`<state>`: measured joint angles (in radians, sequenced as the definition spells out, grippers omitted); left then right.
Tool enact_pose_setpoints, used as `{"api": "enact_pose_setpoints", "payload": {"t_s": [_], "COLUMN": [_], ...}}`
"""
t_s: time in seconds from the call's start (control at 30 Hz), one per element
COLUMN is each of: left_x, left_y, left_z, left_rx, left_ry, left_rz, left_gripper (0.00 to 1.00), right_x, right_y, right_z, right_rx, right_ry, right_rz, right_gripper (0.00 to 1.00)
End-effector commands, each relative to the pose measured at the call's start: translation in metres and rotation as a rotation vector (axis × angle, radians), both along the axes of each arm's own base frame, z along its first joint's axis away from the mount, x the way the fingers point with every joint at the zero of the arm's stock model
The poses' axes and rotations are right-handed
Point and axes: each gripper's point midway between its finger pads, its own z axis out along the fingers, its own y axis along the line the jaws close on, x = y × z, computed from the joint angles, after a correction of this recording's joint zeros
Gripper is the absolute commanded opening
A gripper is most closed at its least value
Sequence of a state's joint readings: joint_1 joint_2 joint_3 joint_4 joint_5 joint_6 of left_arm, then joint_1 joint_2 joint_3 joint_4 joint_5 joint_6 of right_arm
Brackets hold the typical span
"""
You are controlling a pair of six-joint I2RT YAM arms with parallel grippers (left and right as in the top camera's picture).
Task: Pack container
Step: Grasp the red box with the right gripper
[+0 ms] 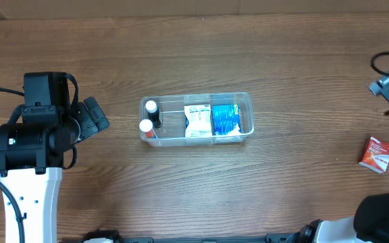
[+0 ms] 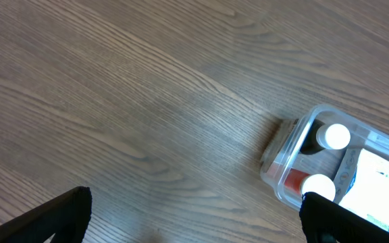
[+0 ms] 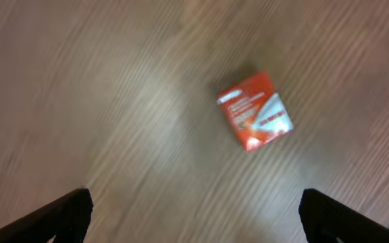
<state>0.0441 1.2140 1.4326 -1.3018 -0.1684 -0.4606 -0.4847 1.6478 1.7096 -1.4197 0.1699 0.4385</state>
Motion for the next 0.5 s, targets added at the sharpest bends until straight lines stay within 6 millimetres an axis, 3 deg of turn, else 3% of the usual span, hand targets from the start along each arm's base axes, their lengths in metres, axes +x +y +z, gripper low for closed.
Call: {"api": "enact_pose_setpoints", "payload": {"t_s": [0.0,0.23,0.47], "left_x": [0.002,0.002,0.001], "left_y": [0.001,0.001,0.001], "left_z": [0.002,0.002,0.001], "left_rx": [0.006,0.006,0.006], "left_ry": [-0.006,-0.007,-0.001], "left_rz": [-0.014,-0.014,-0.014], "left_gripper": [1.00,1.00,1.00], "right_x": [-0.020,-0.040,-0.038], "right_y": [-0.014,-0.026,-0.033], "right_z": [-0.036,-0.118,-0.143], "right_rx": [0.039,0.052,0.027], "right_ry": [0.072,0.136,0.142], "right_rz": [0.026,0.075,0.143], "right_gripper": [1.00,1.00,1.00]}}
